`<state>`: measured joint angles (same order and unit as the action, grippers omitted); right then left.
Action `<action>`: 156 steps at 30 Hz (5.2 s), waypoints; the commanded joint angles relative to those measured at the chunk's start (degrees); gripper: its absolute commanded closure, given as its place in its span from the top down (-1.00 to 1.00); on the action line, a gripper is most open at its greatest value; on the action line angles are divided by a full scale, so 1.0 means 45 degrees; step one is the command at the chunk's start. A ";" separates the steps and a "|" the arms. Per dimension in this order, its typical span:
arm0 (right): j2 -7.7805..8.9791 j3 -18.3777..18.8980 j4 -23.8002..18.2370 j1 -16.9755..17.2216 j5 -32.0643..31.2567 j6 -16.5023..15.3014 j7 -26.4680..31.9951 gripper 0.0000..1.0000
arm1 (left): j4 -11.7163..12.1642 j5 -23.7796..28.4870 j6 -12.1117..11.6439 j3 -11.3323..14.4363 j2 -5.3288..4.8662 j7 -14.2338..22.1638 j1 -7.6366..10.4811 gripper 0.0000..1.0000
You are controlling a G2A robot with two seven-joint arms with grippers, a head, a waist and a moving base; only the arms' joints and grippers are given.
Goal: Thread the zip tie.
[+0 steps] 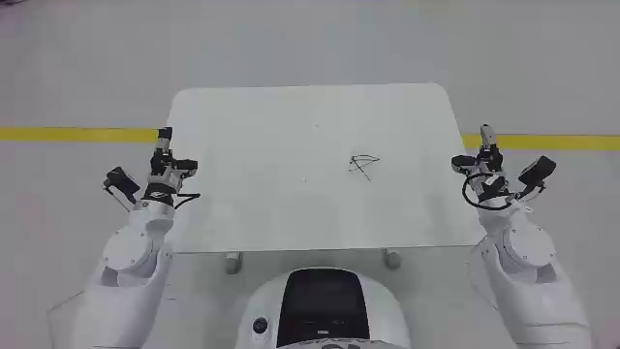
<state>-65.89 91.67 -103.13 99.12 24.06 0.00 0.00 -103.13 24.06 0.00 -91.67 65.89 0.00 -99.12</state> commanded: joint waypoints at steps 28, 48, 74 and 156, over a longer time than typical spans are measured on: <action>-0.0043 -0.2550 0.0307 -0.2495 -0.4224 0.0709 0.2042 1.00 | 0.0000 0.0000 0.0000 0.0000 0.0000 0.0000 0.0000 1.00; -0.0885 -0.7634 0.1195 -0.6592 -0.8869 0.4314 0.2141 1.00 | 0.0000 0.0000 0.0000 0.0000 0.0000 0.0000 0.0000 1.00; -0.1086 -0.8268 0.2986 -0.9252 -1.2057 0.4329 0.6683 1.00 | 0.0000 0.0000 0.0000 0.0000 0.0000 0.0000 0.0000 1.00; -0.2207 -1.2205 0.9525 -1.4206 -1.6285 -0.1187 1.4815 1.00 | 0.0000 0.0000 0.0000 0.0000 0.0000 0.0000 0.0000 1.00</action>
<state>-75.83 36.73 -60.25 35.18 -49.25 -5.34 66.68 -103.13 24.06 0.00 -91.67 65.89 0.00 -99.12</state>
